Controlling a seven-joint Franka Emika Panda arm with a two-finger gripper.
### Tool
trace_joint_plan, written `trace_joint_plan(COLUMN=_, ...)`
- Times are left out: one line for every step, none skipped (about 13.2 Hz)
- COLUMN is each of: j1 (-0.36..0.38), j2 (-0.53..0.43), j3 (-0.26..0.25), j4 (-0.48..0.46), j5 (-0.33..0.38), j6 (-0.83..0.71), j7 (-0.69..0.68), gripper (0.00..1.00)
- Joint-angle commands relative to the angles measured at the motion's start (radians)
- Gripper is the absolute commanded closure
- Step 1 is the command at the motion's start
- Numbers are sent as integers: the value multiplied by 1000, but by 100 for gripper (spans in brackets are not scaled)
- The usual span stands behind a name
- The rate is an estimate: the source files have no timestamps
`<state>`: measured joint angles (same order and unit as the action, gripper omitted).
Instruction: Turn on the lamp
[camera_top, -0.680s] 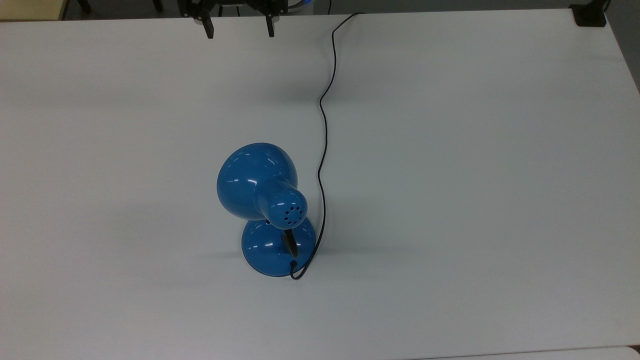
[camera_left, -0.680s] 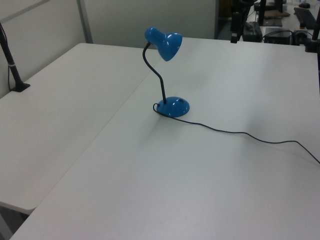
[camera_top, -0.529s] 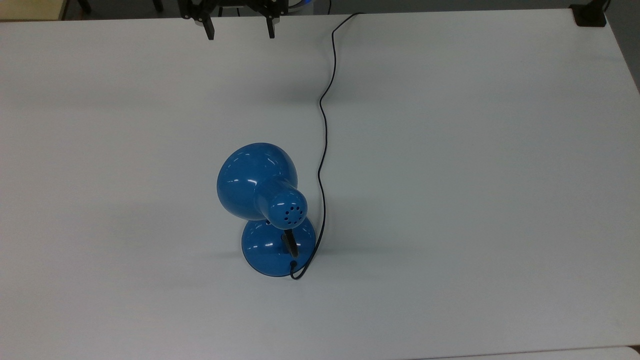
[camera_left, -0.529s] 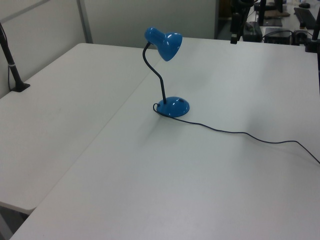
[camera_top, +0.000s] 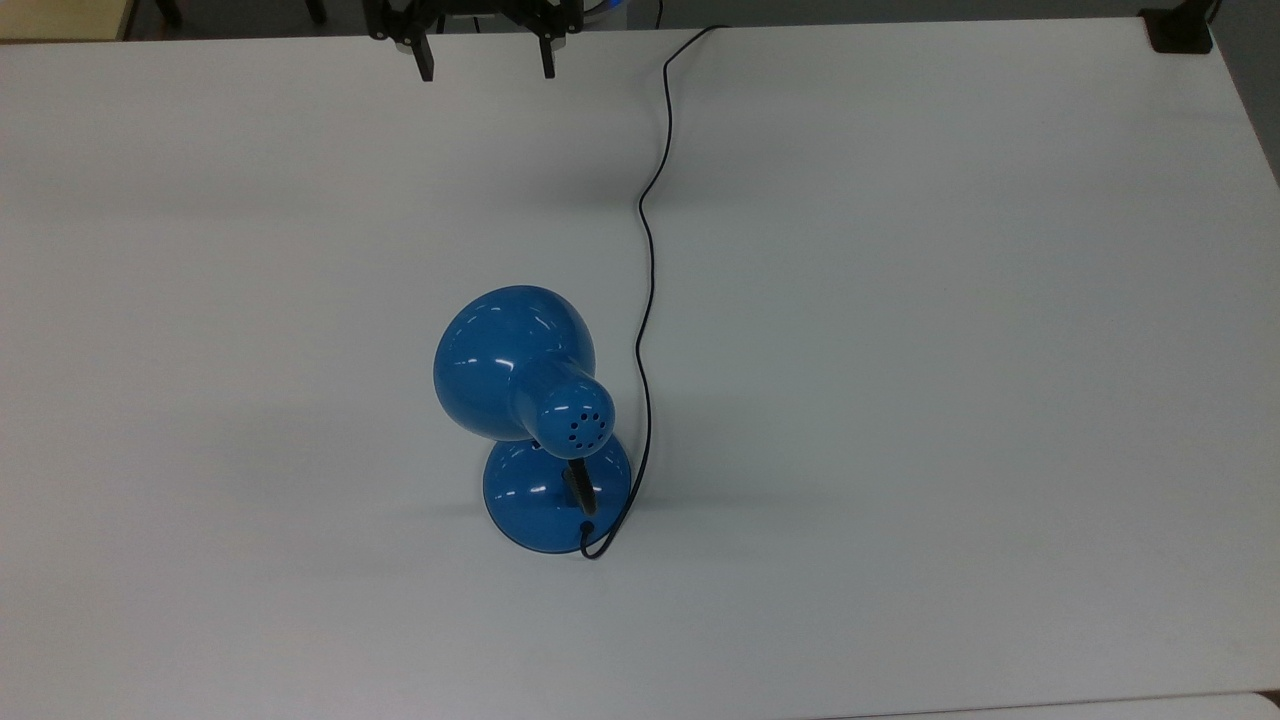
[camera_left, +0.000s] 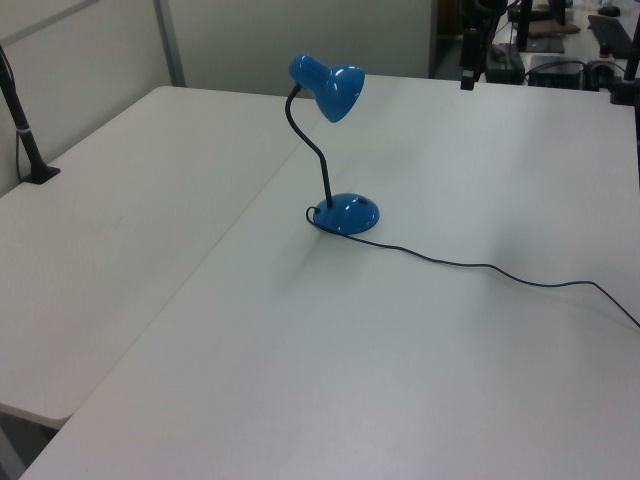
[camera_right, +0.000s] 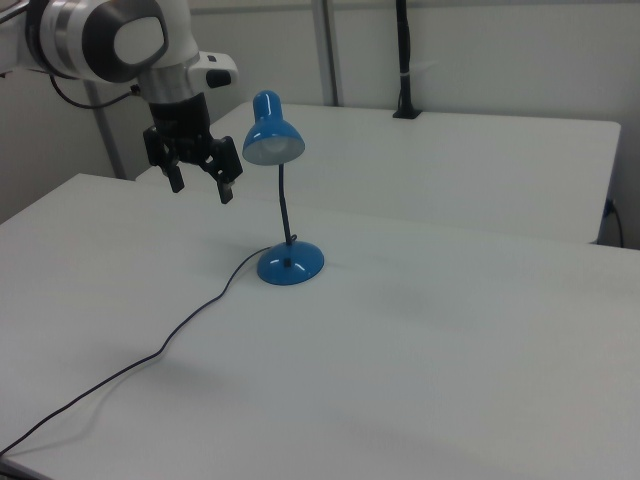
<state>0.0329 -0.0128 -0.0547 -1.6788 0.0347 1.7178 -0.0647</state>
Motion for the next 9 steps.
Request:
trace_joint_plan(j1=8, j2=-4, j3=-1, j4=2, j5=-21, j6=-17, j7=25, gripper=0)
trace_joint_plan(j1=8, j2=-4, j3=1, j4=2, j5=-21, j6=-17, j7=23, gripper=0)
trace_joint_plan(j1=8, j2=-4, j3=-1, j4=4, j5=-21, j6=-18, j7=16, gripper=0)
trace_joint_plan(j1=7, j2=-4, j3=-1, j4=5, j5=-21, j6=-18, j7=16, gripper=0)
trace_joint_plan(j1=2, j2=-4, j3=-2, j4=8, j5=-22, j6=-15, j7=13, gripper=0)
trace_joint_plan(j1=2, j2=-4, j3=-5, j4=11, j5=-25, j6=-15, j7=6, gripper=0)
trace_joint_plan(j1=2, j2=-7, j3=-5, j4=8, j5=-27, j6=-18, j7=2, gripper=0)
trace_joint_plan(j1=2, j2=-6, j3=-7, j4=11, j5=-27, j6=-18, j7=2, gripper=0)
trace_joint_plan(j1=1, j2=-4, j3=-7, j4=11, j5=-27, j6=-17, j7=0, gripper=0)
